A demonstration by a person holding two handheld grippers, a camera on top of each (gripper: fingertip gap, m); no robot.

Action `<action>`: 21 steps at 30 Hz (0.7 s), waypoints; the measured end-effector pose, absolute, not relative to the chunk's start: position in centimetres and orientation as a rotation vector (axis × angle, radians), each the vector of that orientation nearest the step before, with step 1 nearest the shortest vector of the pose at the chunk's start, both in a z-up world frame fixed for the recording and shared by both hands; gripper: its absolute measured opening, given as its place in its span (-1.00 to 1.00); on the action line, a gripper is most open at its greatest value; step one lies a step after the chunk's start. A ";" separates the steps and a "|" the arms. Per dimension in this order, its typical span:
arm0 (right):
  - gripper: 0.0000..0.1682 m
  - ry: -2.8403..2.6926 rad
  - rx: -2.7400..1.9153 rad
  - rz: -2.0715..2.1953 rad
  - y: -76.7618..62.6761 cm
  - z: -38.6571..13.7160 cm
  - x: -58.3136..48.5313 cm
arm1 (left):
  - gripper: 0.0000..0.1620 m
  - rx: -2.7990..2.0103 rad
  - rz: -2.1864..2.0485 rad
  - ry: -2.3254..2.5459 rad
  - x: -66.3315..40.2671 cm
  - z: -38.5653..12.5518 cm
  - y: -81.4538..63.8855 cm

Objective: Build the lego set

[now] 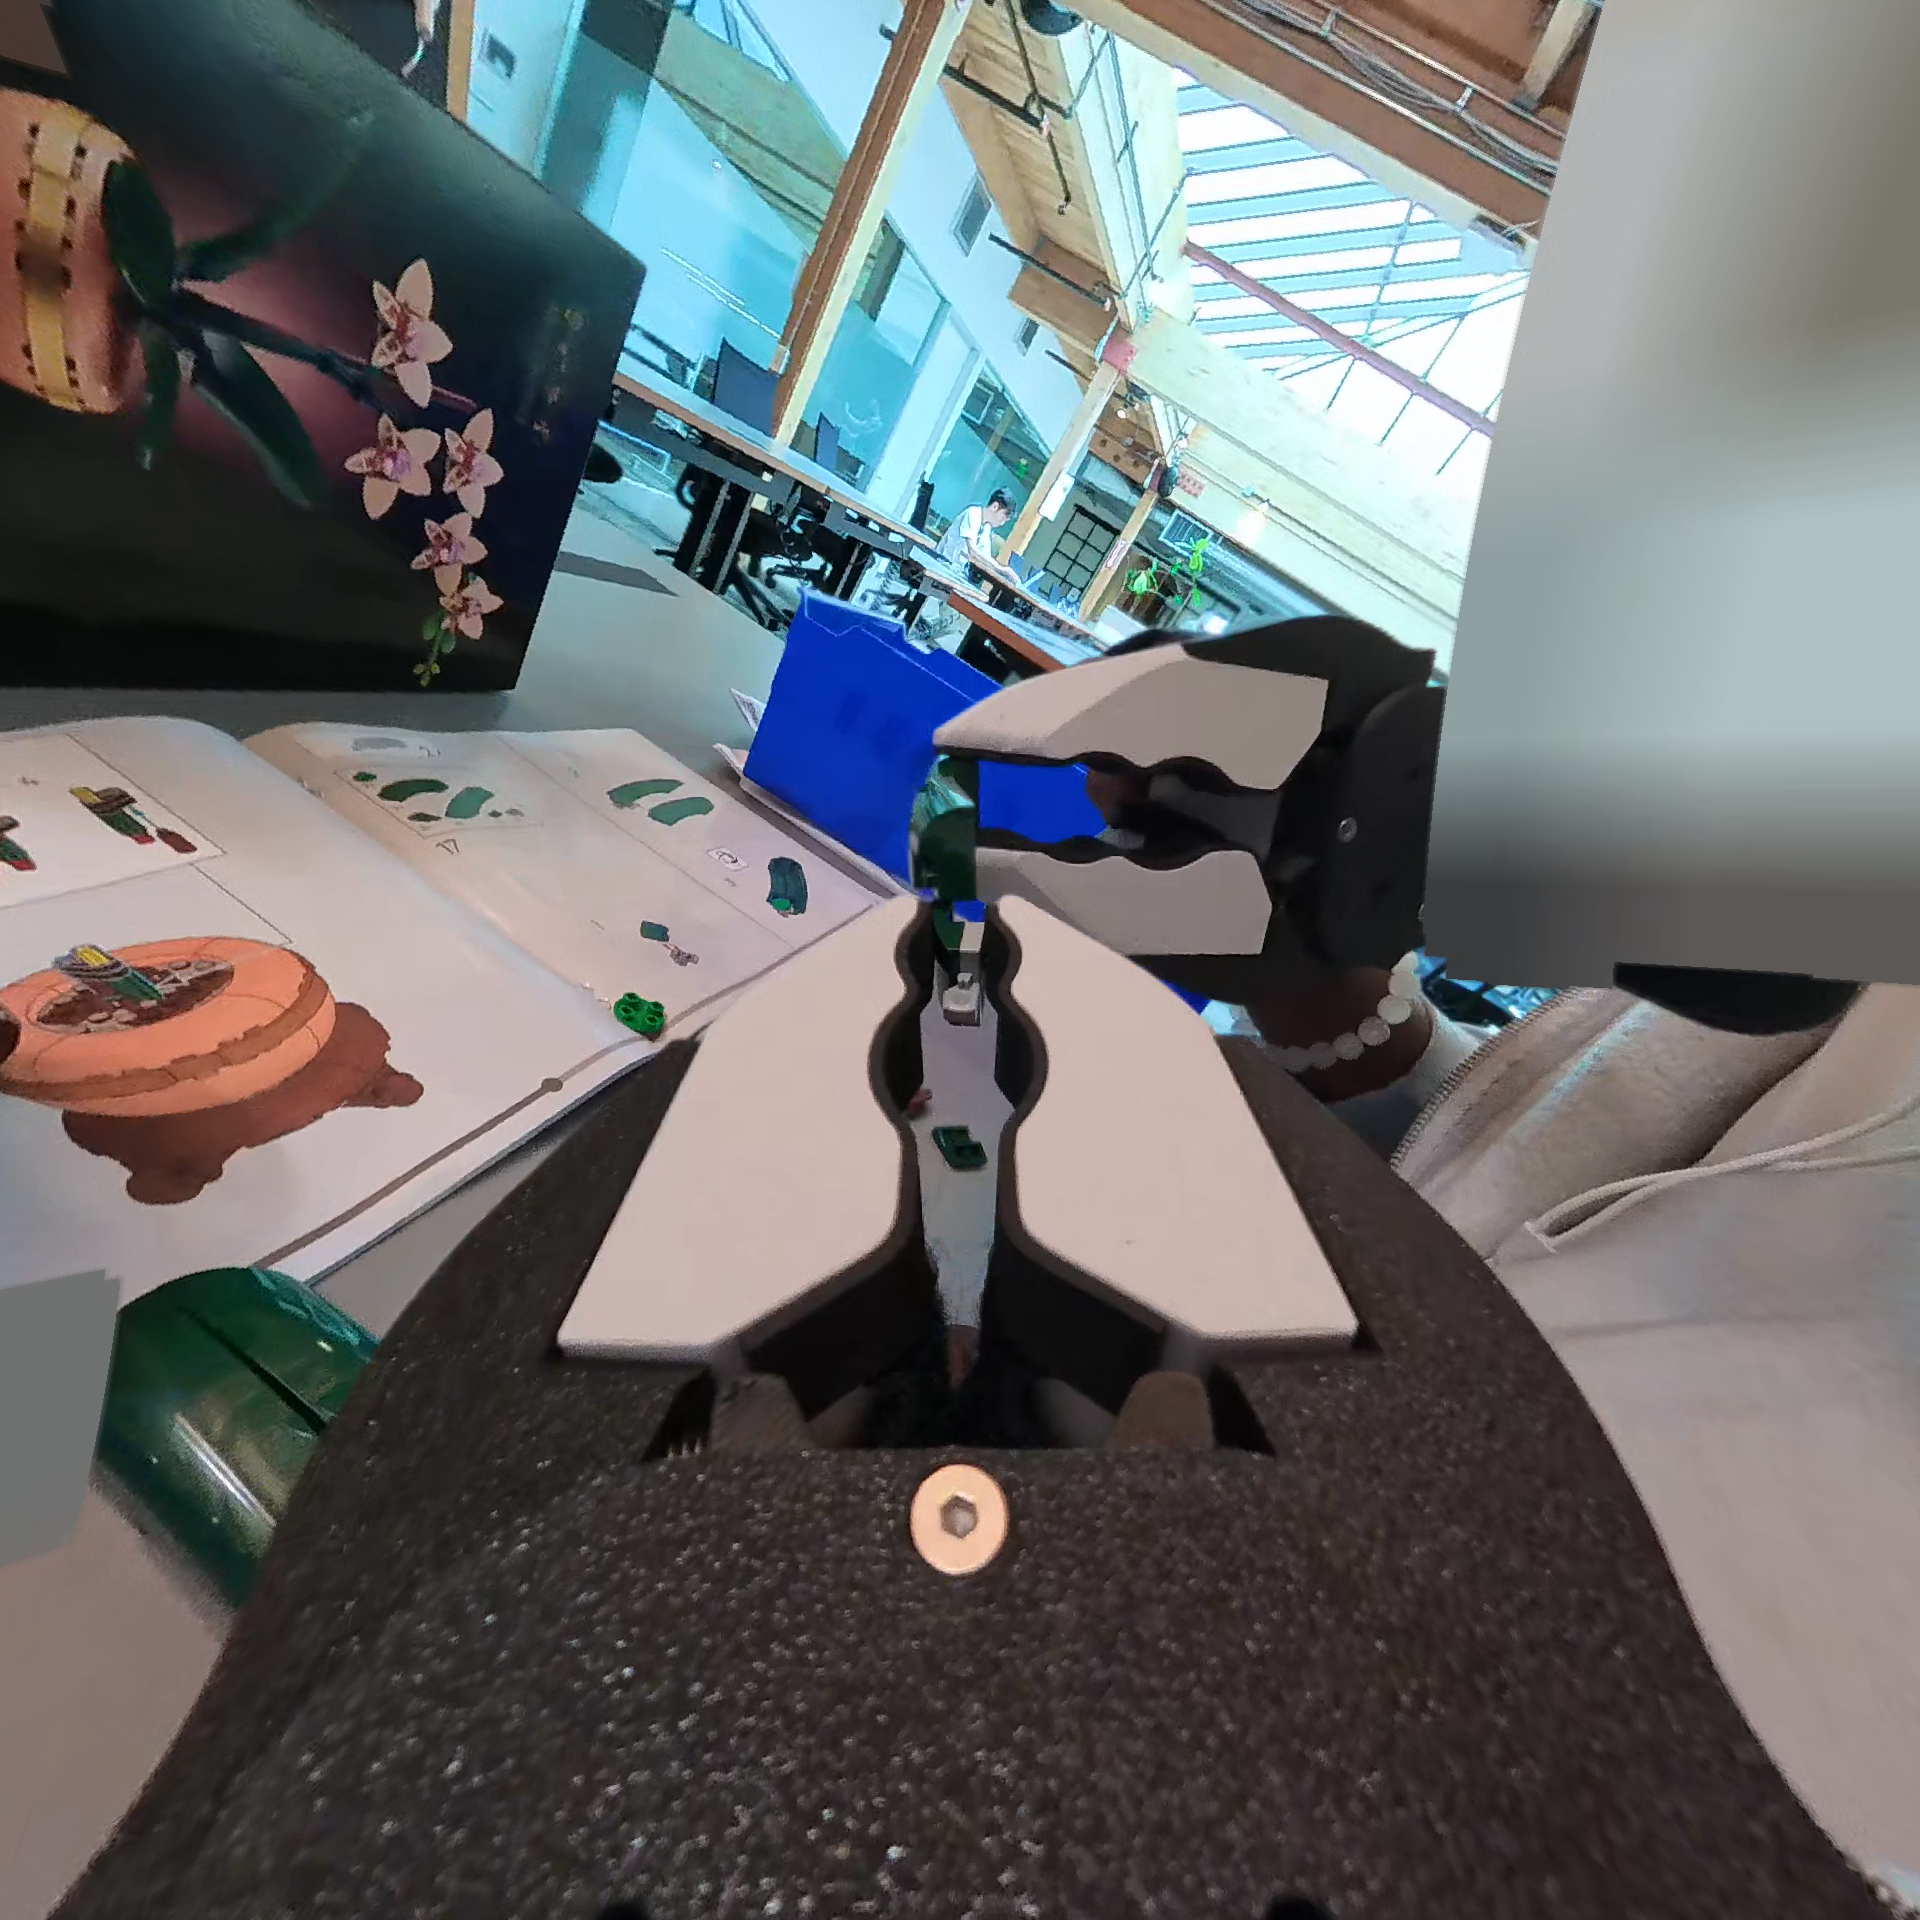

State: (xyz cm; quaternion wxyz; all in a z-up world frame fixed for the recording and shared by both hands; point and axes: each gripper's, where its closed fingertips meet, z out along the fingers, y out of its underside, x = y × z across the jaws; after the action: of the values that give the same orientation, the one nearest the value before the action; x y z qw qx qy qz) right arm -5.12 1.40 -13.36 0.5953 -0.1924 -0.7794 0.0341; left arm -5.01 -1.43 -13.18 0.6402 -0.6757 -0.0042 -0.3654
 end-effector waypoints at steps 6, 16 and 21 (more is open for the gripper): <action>-0.81 -1.780 -0.471 0.093 1.5 -13.0 -4.7 | -0.91 -1.527 -0.806 -0.016 -5.3 -12.8 -1.2; -0.81 -1.866 -0.491 0.078 2.1 -13.7 -4.2 | -0.91 -1.443 -1.013 -0.136 -5.4 -12.2 -1.3; -0.81 -1.955 -0.469 0.067 1.9 -14.2 -3.9 | -0.91 -1.485 -1.096 -0.221 -5.0 -13.0 -1.3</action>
State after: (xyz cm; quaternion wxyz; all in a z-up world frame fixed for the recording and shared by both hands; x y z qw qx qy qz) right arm -3.95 1.91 -14.19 0.5356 -0.1968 -0.8207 0.0282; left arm -4.97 -1.33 -12.96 0.5982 -0.6402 -0.0952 -0.4724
